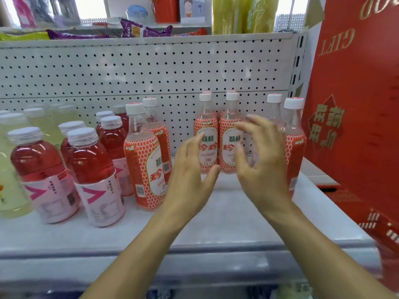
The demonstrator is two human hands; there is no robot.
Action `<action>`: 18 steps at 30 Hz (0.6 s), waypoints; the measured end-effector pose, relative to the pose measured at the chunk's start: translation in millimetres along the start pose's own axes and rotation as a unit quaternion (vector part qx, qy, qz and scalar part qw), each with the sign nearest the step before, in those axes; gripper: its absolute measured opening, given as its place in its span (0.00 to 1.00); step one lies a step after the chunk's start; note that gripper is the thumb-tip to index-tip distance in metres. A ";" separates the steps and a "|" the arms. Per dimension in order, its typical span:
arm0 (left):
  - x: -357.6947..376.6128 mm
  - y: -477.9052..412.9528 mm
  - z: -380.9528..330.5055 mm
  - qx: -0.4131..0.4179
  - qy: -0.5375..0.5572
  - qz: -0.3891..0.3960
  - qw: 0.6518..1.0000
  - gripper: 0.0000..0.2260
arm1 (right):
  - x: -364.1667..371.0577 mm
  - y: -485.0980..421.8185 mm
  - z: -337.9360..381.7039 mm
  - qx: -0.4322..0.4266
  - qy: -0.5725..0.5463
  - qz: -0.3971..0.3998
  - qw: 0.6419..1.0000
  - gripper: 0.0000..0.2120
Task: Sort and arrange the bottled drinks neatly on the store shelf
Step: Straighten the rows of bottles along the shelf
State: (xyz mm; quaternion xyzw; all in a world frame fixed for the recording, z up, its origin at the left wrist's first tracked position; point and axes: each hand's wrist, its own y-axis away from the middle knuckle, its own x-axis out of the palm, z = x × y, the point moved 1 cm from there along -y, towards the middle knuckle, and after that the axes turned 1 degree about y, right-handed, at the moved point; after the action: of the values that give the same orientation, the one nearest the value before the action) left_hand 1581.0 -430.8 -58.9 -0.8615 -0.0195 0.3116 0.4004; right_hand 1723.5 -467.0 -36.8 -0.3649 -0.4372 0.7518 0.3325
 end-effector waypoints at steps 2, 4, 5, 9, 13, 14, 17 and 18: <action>-6.3 11.7 0.7 0.012 -0.007 -0.030 0.999 0.29 | -14.7 8.1 -2.9 0.009 -0.005 -0.056 0.998 0.21; -10.9 19.9 2.5 0.015 -0.009 -0.054 0.998 0.27 | -26.4 12.8 -12.5 0.041 -0.017 -0.102 0.994 0.26; -12.9 23.9 3.5 0.021 -0.015 -0.068 0.997 0.26 | -31.1 14.5 -19.0 0.063 -0.023 -0.116 0.991 0.28; -17.0 30.6 1.9 0.033 -0.023 -0.101 0.994 0.24 | -41.5 11.2 -42.4 0.130 -0.036 -0.117 0.984 0.33; -34.8 -2.5 -15.4 0.072 -0.038 -0.111 0.991 0.22 | -54.6 -34.5 -37.3 0.136 -0.068 -0.098 0.984 0.25; -45.4 -17.9 -21.4 0.081 -0.050 -0.114 0.989 0.21 | -59.0 -53.8 -32.2 0.135 -0.053 -0.073 0.987 0.23; -84.2 -74.8 -33.8 0.071 -0.148 -0.095 0.982 0.21 | -64.0 -116.5 -17.8 0.173 0.028 0.104 0.979 0.21; -95.7 -95.2 -32.2 0.042 -0.192 -0.073 0.978 0.22 | -61.8 -134.3 -13.7 0.196 0.056 0.181 0.962 0.22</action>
State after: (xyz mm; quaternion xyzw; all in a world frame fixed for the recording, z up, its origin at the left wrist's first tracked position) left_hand 1542.3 -415.2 73.4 -0.7643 -0.1455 0.4420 0.4464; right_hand 1791.0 -458.6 95.1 -0.4069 -0.1885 0.8488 0.2800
